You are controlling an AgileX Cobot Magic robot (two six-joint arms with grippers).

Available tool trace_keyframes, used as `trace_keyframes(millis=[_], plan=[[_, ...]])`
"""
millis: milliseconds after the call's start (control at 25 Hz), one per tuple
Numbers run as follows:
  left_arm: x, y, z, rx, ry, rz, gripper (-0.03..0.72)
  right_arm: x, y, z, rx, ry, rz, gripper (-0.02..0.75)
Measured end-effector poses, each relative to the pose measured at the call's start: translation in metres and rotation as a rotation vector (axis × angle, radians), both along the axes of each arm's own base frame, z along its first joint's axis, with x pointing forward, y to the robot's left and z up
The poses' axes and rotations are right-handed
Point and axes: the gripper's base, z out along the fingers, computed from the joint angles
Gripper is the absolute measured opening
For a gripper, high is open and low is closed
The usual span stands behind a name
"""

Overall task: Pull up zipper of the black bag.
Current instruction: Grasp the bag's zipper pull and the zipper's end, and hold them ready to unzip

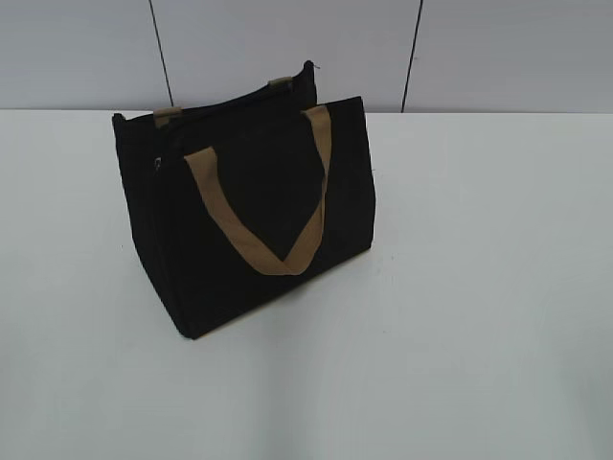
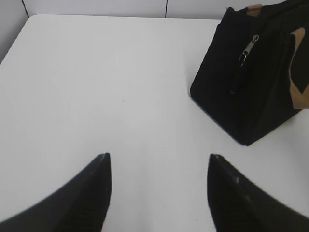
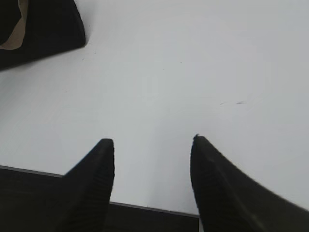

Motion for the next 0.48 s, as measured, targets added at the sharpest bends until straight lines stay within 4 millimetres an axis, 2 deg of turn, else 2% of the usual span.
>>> trace_keyframes(millis=[480], plan=[[0.0, 0.0, 0.0, 0.0, 0.0, 0.0, 0.468, 0.0, 0.0, 0.0, 0.0, 0.0, 0.0, 0.389]])
